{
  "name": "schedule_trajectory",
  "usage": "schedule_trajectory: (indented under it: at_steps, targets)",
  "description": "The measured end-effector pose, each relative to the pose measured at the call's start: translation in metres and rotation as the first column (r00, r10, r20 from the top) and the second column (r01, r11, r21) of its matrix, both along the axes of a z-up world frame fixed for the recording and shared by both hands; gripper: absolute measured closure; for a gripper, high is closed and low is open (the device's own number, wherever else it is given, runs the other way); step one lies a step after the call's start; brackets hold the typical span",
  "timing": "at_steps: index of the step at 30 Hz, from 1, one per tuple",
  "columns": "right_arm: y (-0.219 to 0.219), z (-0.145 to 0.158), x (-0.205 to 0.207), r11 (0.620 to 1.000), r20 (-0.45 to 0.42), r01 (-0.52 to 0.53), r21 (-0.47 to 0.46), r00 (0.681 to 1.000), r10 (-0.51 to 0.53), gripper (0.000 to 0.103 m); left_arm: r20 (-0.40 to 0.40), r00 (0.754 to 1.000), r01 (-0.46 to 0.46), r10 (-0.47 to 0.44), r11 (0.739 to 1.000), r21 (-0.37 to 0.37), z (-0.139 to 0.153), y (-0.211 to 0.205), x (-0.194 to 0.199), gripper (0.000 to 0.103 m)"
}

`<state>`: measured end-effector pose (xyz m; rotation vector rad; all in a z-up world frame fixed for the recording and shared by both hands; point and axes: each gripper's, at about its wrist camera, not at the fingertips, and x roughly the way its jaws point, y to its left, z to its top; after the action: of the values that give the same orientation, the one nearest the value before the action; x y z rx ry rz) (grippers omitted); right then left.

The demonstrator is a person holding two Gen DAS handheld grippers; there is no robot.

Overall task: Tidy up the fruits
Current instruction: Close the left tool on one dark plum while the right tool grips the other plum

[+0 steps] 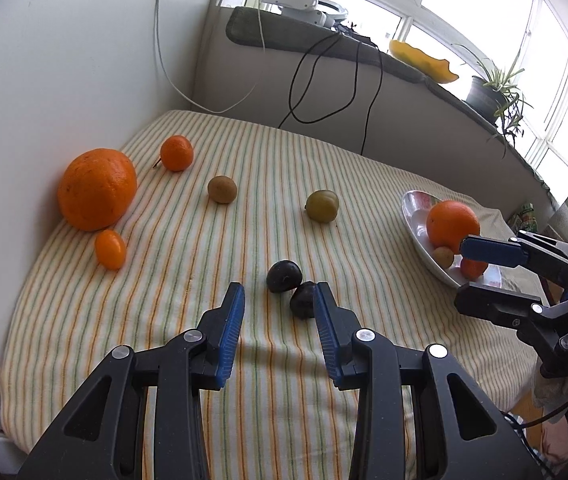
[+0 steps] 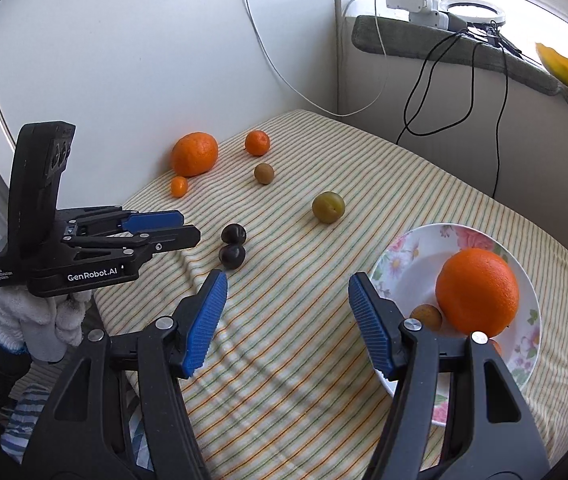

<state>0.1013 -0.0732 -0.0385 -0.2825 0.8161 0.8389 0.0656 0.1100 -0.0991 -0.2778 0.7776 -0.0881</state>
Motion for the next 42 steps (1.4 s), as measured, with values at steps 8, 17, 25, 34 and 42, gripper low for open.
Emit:
schedule_trajectory:
  at_steps: [8,17,25,34,42]
  targets:
    - [0.041,-0.023,0.0,0.994,-0.042,-0.101,-0.047,0.994,0.099,0.057,-0.025,0.999,0.03,-0.032,0.998,-0.051,-0.007,0.005,0.007,0.069]
    - [0.063,-0.041,0.005,0.989,-0.067,-0.13,-0.067,0.99,0.126,0.06,-0.042,0.997,0.06,-0.063,0.996,-0.065,-0.01,0.004,0.021,0.069]
    - [0.071,-0.048,0.014,0.99,-0.086,-0.126,-0.069,0.989,0.12,0.06,-0.065,0.995,0.07,-0.075,0.995,-0.074,-0.015,0.006,0.03,0.069]
    - [0.081,-0.055,0.021,0.989,-0.103,-0.132,-0.074,0.987,0.124,0.062,-0.079,0.992,0.086,-0.097,0.988,-0.126,-0.018,0.011,0.037,0.074]
    - [0.084,-0.062,0.028,0.99,-0.129,-0.12,-0.077,0.986,0.109,0.072,-0.078,0.992,0.084,-0.095,0.989,-0.124,-0.019,0.013,0.037,0.085]
